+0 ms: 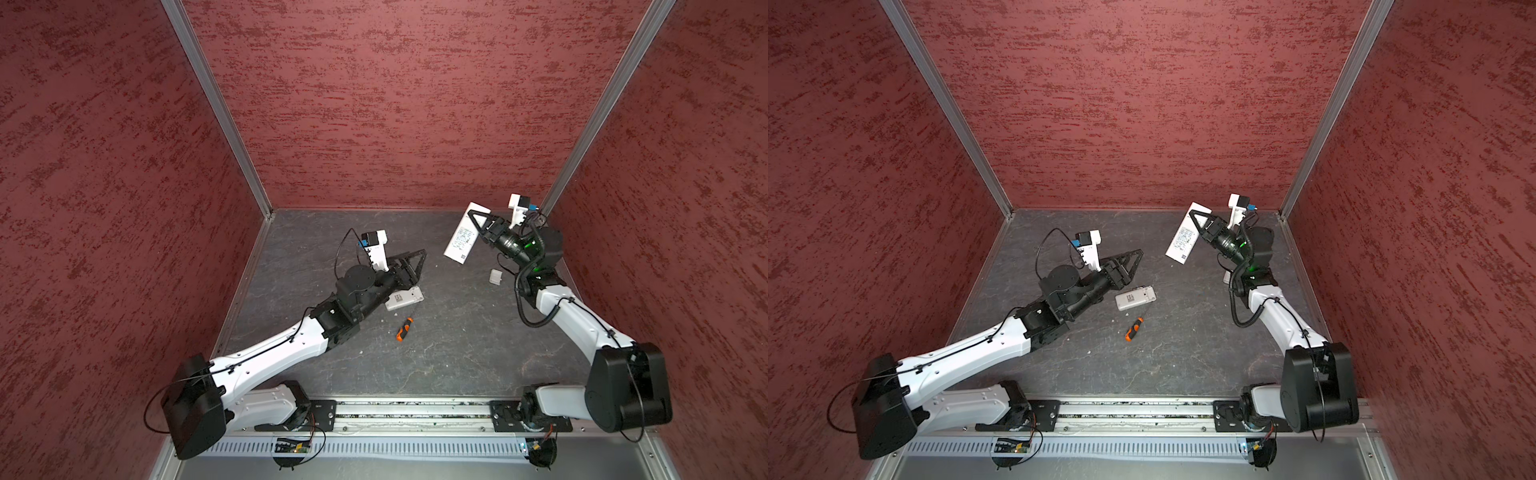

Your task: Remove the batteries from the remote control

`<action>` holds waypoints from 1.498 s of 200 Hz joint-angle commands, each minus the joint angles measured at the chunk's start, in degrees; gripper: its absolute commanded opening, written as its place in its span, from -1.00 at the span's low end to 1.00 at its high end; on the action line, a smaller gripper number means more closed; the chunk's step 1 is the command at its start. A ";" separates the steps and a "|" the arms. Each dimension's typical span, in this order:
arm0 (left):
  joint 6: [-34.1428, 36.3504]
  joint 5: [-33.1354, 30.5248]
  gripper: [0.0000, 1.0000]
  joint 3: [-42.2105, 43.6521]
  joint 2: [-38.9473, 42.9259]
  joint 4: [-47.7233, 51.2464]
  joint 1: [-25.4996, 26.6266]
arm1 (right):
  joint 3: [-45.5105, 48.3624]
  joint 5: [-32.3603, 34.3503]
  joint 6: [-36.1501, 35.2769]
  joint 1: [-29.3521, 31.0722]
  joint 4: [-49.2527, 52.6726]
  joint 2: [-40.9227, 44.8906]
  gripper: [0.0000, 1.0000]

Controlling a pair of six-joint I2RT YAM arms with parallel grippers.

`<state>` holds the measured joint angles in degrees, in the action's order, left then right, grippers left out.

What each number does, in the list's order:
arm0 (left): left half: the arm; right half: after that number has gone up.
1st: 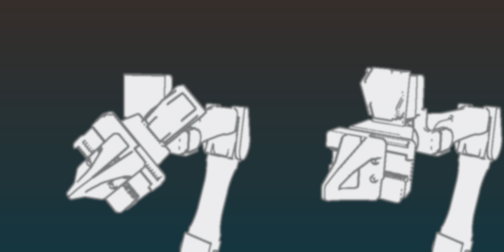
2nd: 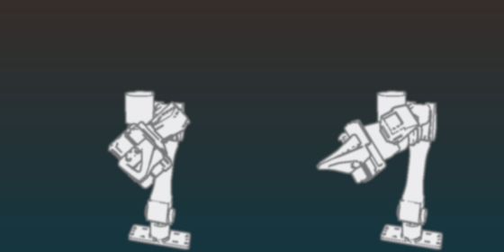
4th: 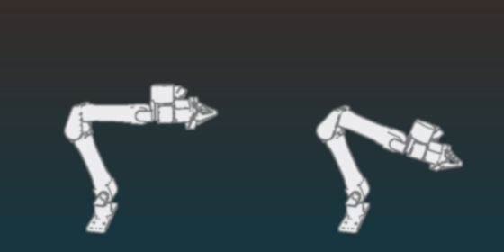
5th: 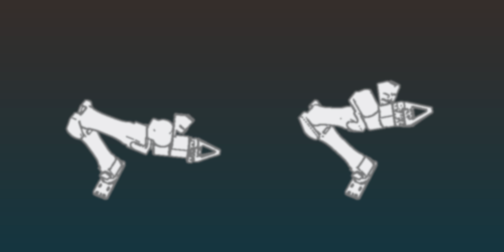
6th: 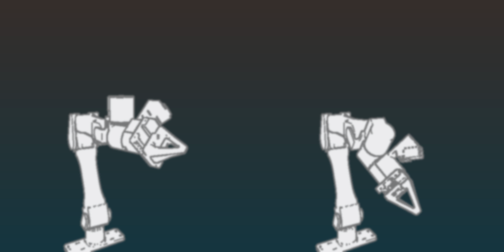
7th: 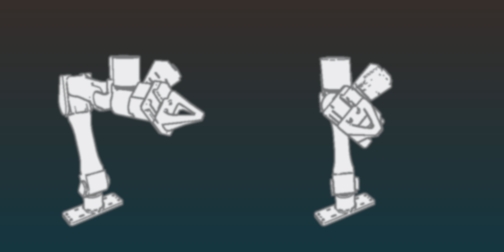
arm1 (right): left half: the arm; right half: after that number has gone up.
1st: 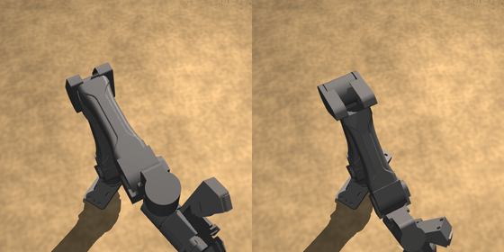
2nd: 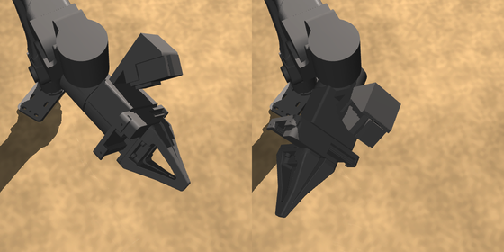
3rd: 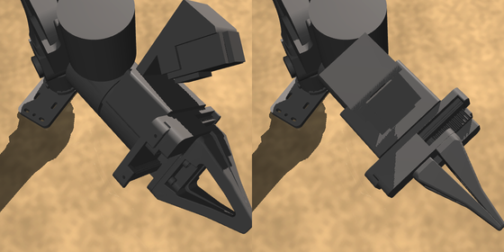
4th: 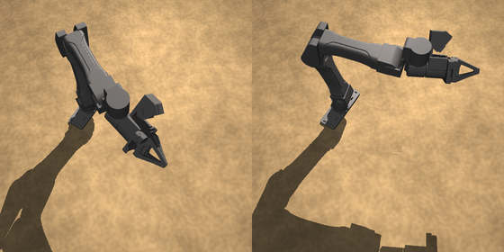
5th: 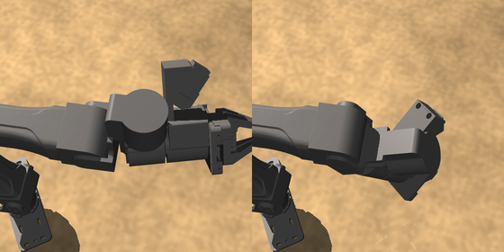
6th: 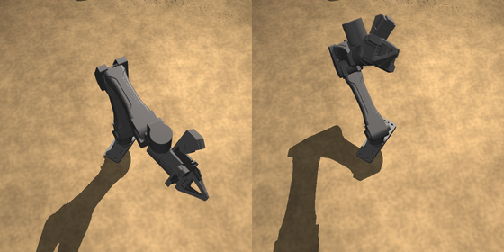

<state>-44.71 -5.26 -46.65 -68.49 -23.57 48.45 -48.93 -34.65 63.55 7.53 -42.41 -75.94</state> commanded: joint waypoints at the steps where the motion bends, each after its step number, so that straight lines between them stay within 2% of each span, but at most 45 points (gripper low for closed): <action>1: -5.78 5.22 0.26 -0.24 -1.47 -10.47 -0.70 | 1.14 9.40 3.80 2.80 -9.85 2.43 -1.00; 25: -5.88 6.50 0.26 -1.59 -3.83 -13.61 -0.81 | 1.48 16.32 5.18 5.74 -11.70 2.94 -1.00; 61: -6.91 7.70 0.27 -2.69 -7.32 -18.55 -0.94 | -1.48 21.54 6.41 9.17 -11.20 2.35 -1.00; 111: -5.53 8.68 0.26 -6.45 -11.47 -20.10 -0.75 | -3.26 23.54 9.28 11.79 -13.35 -0.25 -1.00; 190: -4.30 9.53 0.16 -11.14 -15.55 -23.97 -1.25 | -2.27 25.92 8.74 15.71 -14.75 -0.87 -1.00; 246: -4.74 9.79 -0.06 -12.44 -17.04 -25.64 -1.74 | -2.03 26.33 7.90 16.98 -14.17 -0.45 -1.00; 299: -6.27 10.33 -0.49 -12.32 -17.73 -27.14 -2.40 | -2.21 25.88 7.73 18.22 -14.62 -1.63 -1.00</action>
<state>-51.57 3.75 -57.67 -86.17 -48.23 46.15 -50.33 -9.89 70.83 24.45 -55.16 -76.64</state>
